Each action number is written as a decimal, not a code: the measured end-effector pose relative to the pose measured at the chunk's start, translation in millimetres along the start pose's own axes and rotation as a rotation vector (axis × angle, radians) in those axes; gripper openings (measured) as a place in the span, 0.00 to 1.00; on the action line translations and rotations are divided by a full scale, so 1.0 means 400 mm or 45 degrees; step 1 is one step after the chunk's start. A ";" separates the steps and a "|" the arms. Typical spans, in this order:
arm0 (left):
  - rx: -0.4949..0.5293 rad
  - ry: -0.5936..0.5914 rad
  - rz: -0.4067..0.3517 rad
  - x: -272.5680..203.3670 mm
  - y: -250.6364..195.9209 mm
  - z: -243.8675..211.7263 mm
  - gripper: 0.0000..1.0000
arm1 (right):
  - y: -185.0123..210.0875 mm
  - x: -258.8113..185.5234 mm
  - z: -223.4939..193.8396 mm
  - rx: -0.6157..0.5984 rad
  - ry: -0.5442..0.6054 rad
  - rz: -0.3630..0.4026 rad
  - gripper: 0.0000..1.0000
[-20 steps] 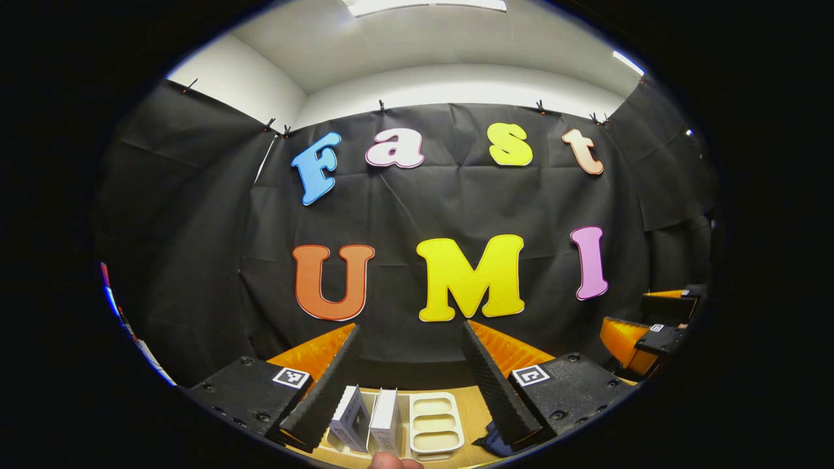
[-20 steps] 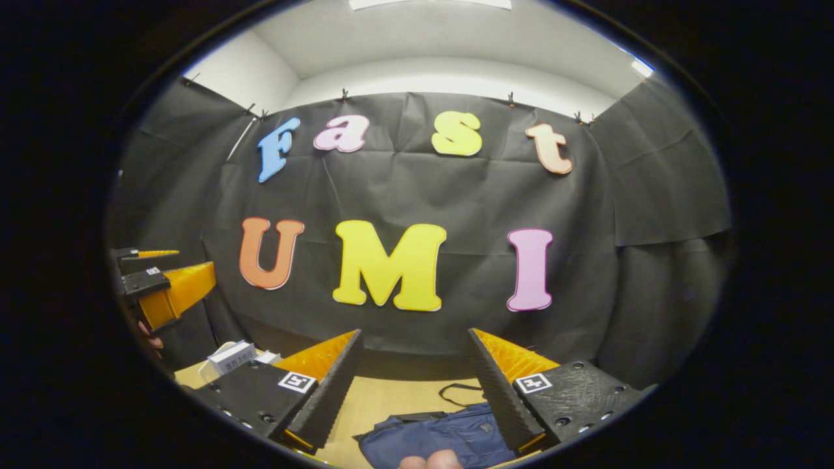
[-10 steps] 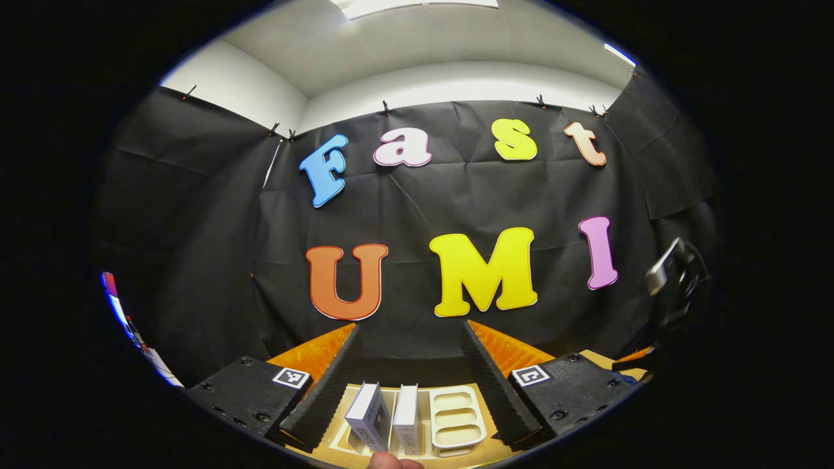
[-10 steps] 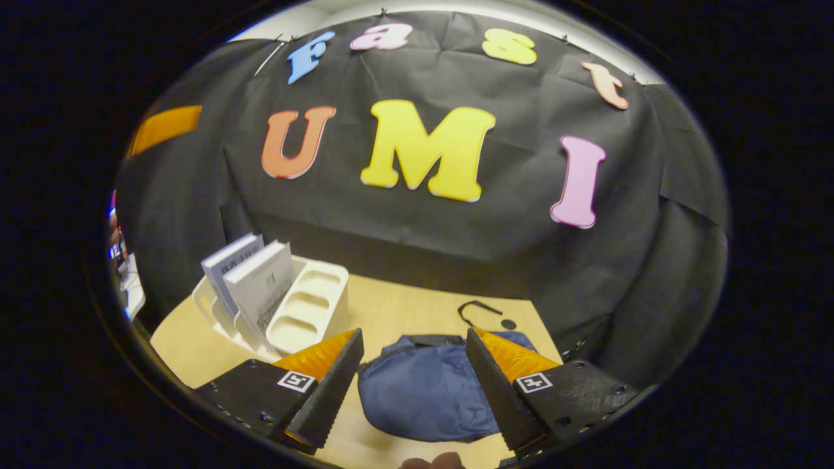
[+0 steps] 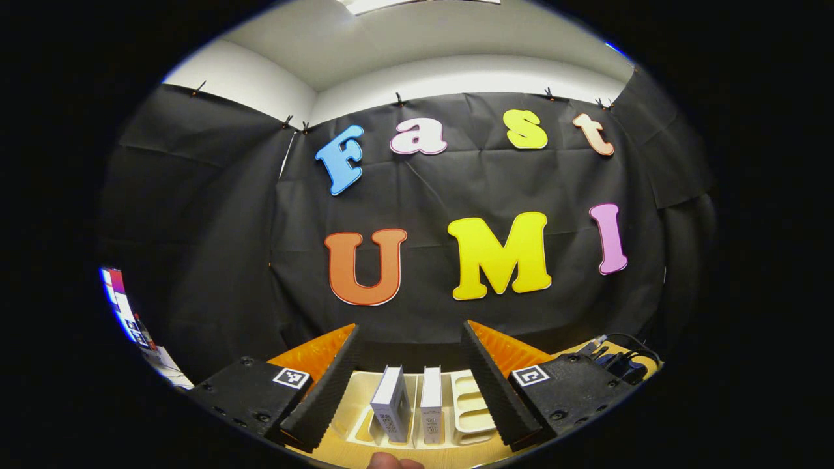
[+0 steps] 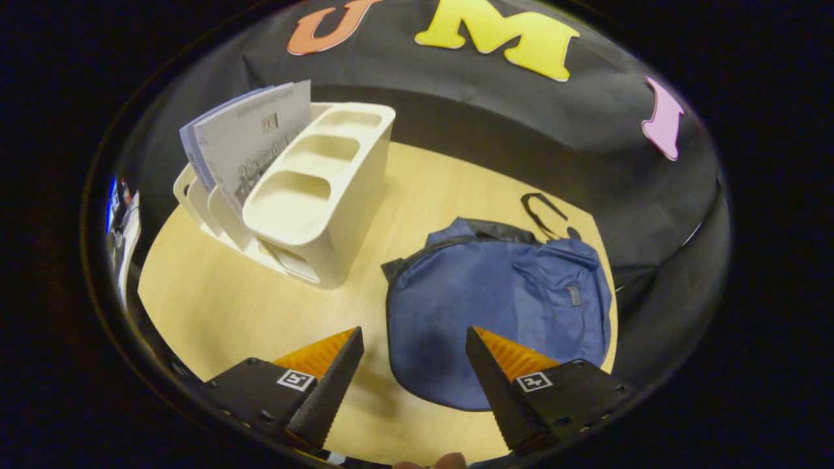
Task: Open the schoolbag, grab two books from the bookshelf and put them into the schoolbag.
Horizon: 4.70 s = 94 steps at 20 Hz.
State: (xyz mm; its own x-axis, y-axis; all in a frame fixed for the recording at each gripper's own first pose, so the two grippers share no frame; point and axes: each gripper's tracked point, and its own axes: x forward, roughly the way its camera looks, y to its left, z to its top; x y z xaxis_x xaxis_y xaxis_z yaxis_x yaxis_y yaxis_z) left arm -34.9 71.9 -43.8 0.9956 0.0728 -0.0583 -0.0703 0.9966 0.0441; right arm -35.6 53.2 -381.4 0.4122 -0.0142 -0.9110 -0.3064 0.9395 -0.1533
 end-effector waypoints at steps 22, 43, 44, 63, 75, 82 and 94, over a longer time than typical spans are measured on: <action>0.006 0.059 0.066 0.021 0.056 -0.056 0.96 | -0.004 0.181 -0.064 0.026 0.298 -0.149 0.44; -0.127 0.226 -0.051 0.086 -0.033 -0.131 0.97 | -0.262 -0.197 0.111 0.226 0.046 0.047 0.00; -0.117 0.233 -0.059 0.094 -0.038 -0.133 0.97 | -0.284 -0.211 0.113 0.244 0.040 0.052 0.00; 0.012 0.834 -0.311 0.263 -0.049 -0.288 0.97 | -0.555 -0.292 0.133 0.363 0.016 0.143 0.00; 0.084 1.647 -0.443 0.282 -0.097 -0.488 0.98 | -0.595 -0.293 0.120 0.382 0.016 0.185 0.00; 0.001 1.943 -0.392 0.260 -0.112 -0.587 0.98 | -0.598 -0.290 0.115 0.376 0.019 0.208 0.00; 0.005 2.035 -0.313 0.275 -0.108 -0.638 0.70 | -0.599 -0.284 0.113 0.376 0.031 0.232 0.00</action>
State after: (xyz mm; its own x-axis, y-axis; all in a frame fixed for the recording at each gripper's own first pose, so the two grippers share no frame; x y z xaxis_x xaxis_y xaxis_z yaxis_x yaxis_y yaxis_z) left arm 62.0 47.0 -306.7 -0.0958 -0.1130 -0.9890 0.0753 0.9899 -0.1204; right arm 29.6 -154.9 -223.9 0.3517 0.1579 -0.9227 -0.1104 0.9858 0.1267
